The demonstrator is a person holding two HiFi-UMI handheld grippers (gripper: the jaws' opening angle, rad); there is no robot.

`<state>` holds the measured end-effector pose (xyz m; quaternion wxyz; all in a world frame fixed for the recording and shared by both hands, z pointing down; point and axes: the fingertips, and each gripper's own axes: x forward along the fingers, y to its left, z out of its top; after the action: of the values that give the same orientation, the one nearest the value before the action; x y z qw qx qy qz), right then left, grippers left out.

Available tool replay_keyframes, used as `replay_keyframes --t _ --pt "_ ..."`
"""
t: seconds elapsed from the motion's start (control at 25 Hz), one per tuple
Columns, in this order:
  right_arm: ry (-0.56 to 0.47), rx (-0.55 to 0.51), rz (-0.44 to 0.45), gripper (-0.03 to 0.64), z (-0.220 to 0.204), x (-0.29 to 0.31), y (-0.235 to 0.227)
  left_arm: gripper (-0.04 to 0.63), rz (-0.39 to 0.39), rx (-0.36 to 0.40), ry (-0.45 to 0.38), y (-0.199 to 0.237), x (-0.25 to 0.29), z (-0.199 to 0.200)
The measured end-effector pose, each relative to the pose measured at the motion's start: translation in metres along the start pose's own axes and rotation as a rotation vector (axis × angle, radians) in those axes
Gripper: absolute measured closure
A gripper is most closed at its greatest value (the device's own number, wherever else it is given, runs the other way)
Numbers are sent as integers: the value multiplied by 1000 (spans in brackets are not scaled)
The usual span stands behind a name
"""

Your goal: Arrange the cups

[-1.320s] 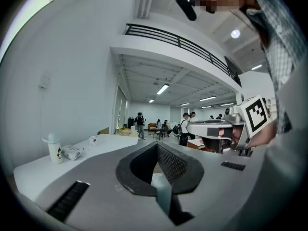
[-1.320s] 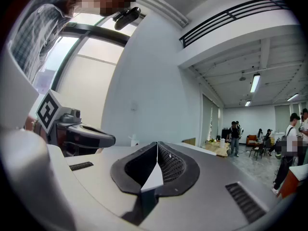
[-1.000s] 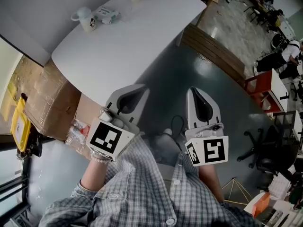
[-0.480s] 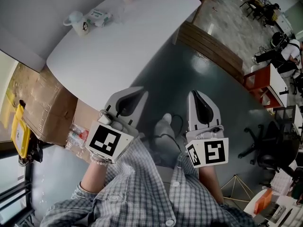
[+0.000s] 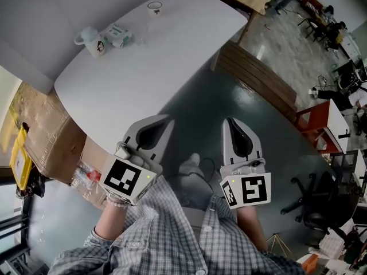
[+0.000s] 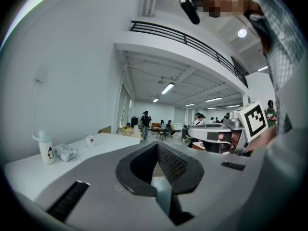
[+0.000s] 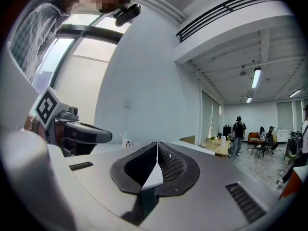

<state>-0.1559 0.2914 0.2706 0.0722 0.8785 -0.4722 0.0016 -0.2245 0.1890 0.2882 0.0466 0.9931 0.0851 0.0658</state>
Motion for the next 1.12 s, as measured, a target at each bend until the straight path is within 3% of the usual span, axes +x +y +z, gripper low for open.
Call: replay_keyframes --t 0.2,0.44,0.84,1.12 --pt "-9 -15 62 594 2 24 -35 588 56 28 -3 1 38 11" --pt "-22 -20 112 594 -1 47 -73 588 100 0 -51 0 81 28" --pt "-21 -13 139 594 -16 67 -141 588 133 -33 -67 -7 147 36" --pt "1 -2 176 594 -27 84 -160 588 163 -33 -50 -8 167 33"
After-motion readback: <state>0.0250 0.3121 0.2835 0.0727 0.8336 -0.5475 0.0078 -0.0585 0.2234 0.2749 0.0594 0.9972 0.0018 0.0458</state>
